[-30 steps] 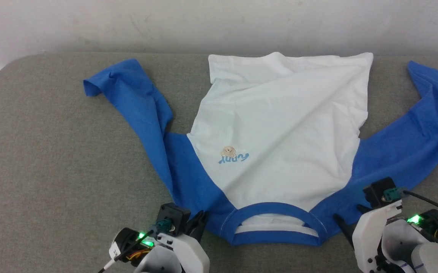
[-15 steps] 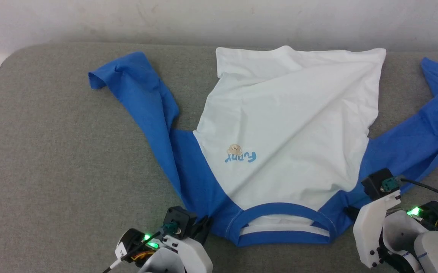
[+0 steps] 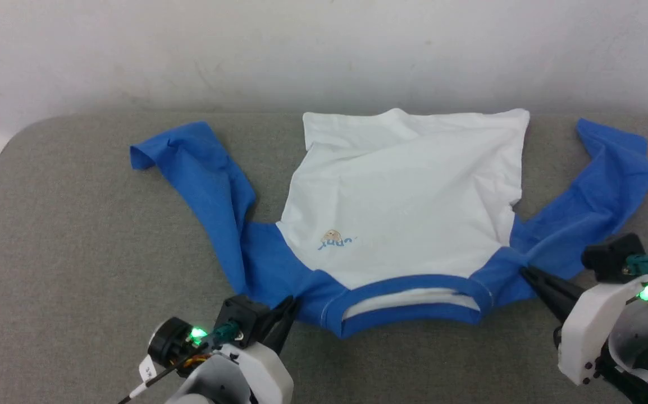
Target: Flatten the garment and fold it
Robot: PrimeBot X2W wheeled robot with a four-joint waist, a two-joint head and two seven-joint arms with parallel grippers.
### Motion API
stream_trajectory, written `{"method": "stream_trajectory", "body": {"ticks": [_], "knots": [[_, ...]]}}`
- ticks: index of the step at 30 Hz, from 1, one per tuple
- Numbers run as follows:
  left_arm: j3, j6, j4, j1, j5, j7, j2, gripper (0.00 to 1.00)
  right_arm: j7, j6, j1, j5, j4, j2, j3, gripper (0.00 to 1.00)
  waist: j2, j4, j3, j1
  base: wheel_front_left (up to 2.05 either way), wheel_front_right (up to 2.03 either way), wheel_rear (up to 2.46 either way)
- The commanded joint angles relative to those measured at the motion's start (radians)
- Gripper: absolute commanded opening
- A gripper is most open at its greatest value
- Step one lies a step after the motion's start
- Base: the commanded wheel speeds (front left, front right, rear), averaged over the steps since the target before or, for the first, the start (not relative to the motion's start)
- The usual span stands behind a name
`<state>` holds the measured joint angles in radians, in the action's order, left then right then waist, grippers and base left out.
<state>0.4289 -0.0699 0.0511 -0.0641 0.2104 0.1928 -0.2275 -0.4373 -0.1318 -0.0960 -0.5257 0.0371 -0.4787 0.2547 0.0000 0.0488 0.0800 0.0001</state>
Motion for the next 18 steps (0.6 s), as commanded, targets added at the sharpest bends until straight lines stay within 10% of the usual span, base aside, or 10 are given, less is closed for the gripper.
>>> {"method": "stream_trajectory", "body": {"ticks": [1,18], "knots": [[-0.014,0.002,-0.043,-0.022,-0.004,-0.011,-0.015,0.0,0.019,0.001,-0.01,-0.011,0.037,-0.016,-0.019,0.0,0.0,-0.028,-0.046,-0.0001,0.0,0.0,0.0],[-0.14,0.003,-0.419,-0.29,0.005,0.041,-0.091,0.0,0.04,0.001,-0.265,-0.093,0.266,-0.098,-0.101,0.0,0.0,-0.067,-0.101,-0.0001,0.0,0.0,0.0]]}}
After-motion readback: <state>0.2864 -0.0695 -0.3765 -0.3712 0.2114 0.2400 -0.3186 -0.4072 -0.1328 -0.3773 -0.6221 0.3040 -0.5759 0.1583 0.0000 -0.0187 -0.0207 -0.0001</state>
